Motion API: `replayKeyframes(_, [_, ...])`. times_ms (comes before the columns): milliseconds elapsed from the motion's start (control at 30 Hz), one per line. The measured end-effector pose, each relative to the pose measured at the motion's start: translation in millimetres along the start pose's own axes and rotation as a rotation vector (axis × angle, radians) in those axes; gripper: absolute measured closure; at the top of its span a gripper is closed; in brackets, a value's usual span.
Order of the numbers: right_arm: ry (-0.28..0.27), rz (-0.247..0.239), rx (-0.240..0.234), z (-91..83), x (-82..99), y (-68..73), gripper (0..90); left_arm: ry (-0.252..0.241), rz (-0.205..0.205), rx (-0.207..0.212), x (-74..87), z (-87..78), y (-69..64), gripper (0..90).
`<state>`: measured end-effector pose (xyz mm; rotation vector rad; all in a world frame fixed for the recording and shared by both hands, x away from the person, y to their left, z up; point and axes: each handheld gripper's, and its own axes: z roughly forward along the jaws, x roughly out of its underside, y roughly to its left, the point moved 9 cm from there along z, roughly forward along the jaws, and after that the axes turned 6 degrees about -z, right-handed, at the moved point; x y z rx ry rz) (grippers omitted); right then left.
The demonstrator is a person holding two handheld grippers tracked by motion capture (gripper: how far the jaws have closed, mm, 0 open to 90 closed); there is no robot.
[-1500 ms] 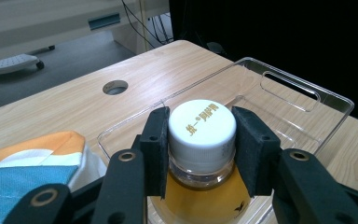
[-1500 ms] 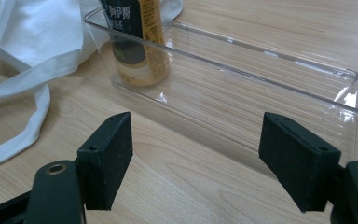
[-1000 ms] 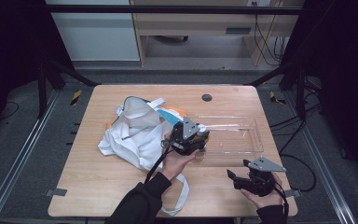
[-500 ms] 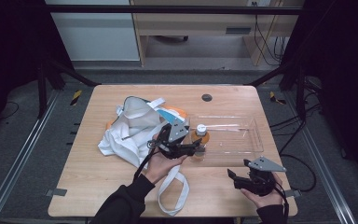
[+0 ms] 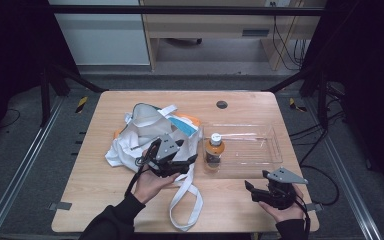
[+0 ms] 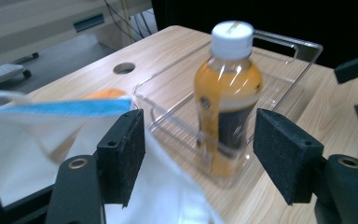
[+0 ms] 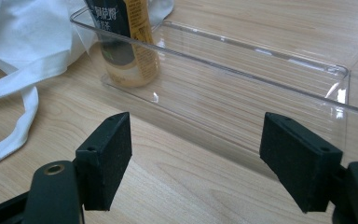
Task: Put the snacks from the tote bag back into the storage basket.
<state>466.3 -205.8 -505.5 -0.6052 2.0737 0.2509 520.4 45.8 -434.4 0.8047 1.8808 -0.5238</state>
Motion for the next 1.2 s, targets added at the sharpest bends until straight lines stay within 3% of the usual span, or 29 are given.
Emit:
replayKeyframes(767, [-0.004,0.007,0.005,-0.1,0.0,-2.3,24.4,0.054,-0.052,-0.098,70.7,-54.9,46.8,29.9])
replayKeyframes(1200, [-0.001,0.016,0.003,1.0,1.0,-3.6,24.4,0.051,-0.133,-0.154,100.5,-87.5,74.8,29.6])
